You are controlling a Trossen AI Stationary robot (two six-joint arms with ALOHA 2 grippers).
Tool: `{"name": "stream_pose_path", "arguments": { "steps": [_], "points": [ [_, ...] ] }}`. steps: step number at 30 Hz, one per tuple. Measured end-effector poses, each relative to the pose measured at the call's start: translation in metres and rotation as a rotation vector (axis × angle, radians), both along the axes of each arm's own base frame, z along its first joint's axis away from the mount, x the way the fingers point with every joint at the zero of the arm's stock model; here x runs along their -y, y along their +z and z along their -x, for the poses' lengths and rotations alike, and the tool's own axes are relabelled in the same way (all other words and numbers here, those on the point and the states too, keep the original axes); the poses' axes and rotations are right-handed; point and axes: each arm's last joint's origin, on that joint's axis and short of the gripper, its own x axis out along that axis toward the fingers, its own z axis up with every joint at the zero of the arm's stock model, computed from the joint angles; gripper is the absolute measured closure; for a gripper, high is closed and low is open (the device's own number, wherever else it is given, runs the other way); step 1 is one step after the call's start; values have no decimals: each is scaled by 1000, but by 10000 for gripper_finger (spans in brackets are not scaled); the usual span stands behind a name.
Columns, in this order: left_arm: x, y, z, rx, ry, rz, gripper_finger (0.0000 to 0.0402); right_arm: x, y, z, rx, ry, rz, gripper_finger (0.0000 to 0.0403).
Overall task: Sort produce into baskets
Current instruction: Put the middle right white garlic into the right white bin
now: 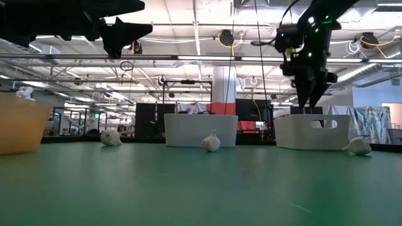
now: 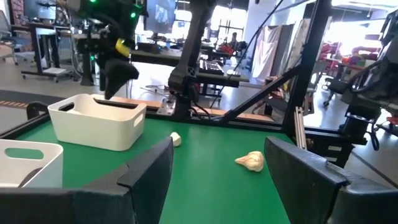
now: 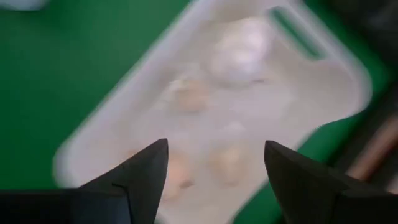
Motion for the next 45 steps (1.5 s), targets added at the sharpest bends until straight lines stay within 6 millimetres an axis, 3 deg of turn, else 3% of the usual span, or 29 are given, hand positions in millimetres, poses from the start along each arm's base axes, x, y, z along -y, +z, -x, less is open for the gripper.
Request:
{"name": "stream_pose_path", "arguments": {
  "steps": [6, 16, 25, 36, 40, 45],
  "points": [
    [0, 0, 0, 0, 5, -1, 141, -24, 17, 2, 208, 33, -170, 150],
    [-4, -4, -2, -30, 25, -9, 141, -98, 31, -22, 297, 186, -203, 151],
    [-3, -7, -2, -59, 25, -17, 141, -164, 20, -35, 243, 151, -210, 151],
    [-3, -8, -2, -74, 25, -22, 141, -238, -17, -49, 137, 84, -275, 151],
    [-4, -8, -2, -77, 33, -23, 141, -248, -32, -47, 90, 15, -137, 151],
    [-5, -9, -2, -80, 47, -21, 141, -238, -41, -41, -61, -62, -44, 151]
  ]
}}
